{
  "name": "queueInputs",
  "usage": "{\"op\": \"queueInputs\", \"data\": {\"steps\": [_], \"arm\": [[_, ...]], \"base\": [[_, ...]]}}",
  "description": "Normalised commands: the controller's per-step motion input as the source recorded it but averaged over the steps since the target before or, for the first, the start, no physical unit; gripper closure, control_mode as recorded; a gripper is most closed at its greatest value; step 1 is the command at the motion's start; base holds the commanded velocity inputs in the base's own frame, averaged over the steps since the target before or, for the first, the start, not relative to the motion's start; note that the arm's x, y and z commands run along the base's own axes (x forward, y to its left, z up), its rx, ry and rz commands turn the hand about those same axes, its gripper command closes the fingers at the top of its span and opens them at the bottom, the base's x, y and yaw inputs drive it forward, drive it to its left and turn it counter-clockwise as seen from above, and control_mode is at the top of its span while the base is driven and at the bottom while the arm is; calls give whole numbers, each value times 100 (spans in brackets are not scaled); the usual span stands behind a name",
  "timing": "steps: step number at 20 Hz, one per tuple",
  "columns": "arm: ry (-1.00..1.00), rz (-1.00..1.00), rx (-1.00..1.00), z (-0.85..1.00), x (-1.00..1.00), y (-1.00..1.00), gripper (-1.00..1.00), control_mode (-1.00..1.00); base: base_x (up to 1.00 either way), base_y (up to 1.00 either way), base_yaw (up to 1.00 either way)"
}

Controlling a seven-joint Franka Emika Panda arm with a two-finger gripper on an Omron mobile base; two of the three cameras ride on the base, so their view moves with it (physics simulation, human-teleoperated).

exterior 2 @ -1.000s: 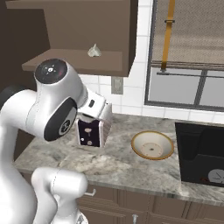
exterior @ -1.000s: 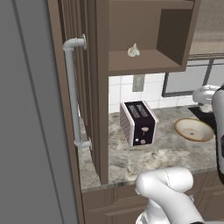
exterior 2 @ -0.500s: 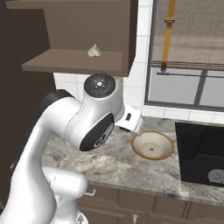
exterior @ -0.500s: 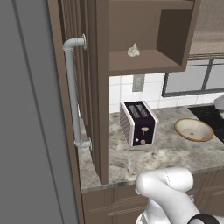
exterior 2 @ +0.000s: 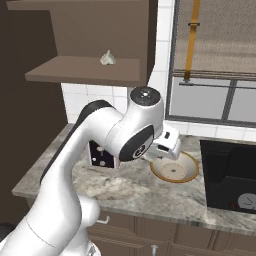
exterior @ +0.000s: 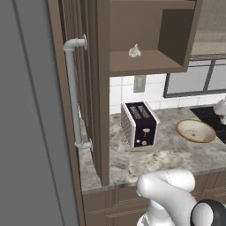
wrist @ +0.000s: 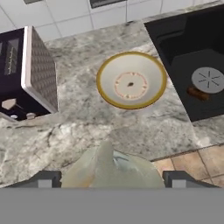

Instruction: Pick the garlics from the cabinet and place them in one bowl. Pick the sweet potato from the sink and place it in the other bowl.

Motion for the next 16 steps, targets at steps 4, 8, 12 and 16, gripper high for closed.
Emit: {"op": "queueInputs", "data": {"steps": [4,8,12,16], "arm": [[8,0,0,-35,81,-4,100,-100],[1,0,1,-42,67,-22,100,-100],[0,0,2,-51,64,-15,100,-100],[4,0,0,-69,68,-18,100,-100]], "base": [[0,0,0],[0,0,0],[0,0,0],[0,0,0]]}}
